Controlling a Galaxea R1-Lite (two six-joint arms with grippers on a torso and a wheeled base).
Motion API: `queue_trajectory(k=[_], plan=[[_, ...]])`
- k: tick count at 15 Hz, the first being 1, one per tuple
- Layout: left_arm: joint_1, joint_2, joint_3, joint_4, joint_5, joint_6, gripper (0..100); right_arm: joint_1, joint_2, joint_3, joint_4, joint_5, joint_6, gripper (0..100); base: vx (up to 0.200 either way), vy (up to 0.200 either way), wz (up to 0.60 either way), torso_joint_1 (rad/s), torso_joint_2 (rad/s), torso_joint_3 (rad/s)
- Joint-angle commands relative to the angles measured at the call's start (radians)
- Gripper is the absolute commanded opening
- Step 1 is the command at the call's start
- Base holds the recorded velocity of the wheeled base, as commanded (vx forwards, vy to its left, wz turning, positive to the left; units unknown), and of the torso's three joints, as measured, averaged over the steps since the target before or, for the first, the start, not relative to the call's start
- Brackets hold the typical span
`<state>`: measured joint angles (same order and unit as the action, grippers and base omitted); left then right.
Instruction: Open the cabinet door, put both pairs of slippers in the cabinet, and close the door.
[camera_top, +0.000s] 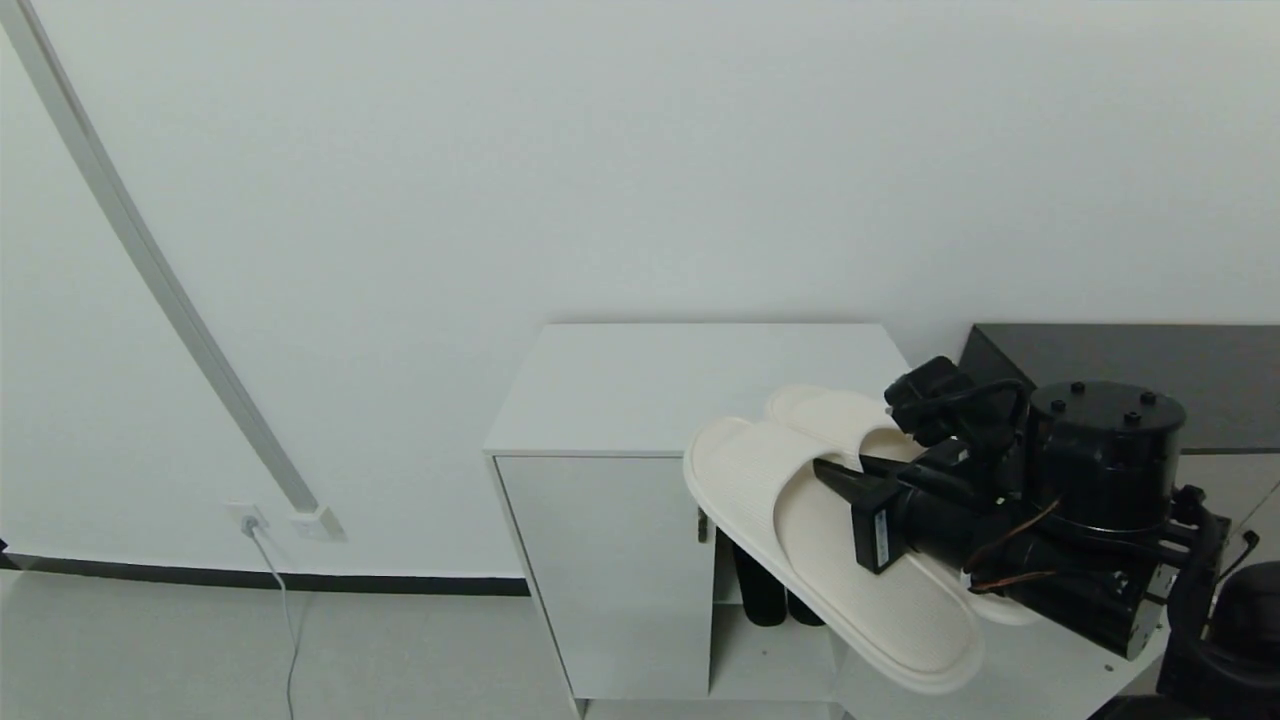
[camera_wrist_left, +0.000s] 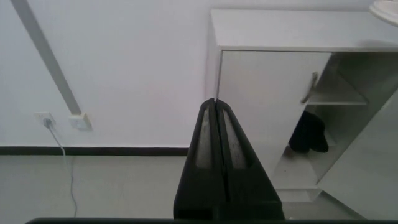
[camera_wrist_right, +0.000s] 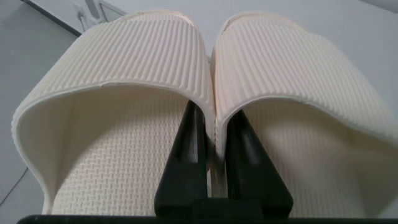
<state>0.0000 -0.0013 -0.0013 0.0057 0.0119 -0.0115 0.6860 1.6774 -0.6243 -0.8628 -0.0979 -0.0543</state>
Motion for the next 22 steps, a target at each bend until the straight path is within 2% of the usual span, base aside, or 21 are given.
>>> queue_trajectory(k=[1,2,10,13,22], plan=[[0.000,0.001,0.000,0.000,0.000,-0.001,0,-0.003,0.002,0.001,-0.002,0.003,0.001,0,0.000,-0.200,0.00,0.007,0.00,-0.002],[0.000,0.001,0.000,0.000,0.000,0.001,0,-0.009,0.004,0.006,0.001,0.000,-0.003,0,0.000,-0.200,0.00,0.007,0.00,0.007],[0.000,0.001,0.000,-0.001,0.000,-0.001,0,-0.019,0.016,0.017,-0.001,0.003,-0.003,0,0.000,0.000,0.00,0.000,0.00,0.000],[0.000,0.001,0.000,0.000,0.000,-0.002,0,-0.017,0.016,0.018,-0.001,0.003,-0.003,0,0.000,0.000,-0.60,-0.001,0.00,0.004],[0.000,0.001,0.000,0.000,0.000,-0.002,0,-0.014,0.024,0.020,-0.001,0.006,-0.004,0,0.000,0.000,0.00,0.000,0.00,0.000]])
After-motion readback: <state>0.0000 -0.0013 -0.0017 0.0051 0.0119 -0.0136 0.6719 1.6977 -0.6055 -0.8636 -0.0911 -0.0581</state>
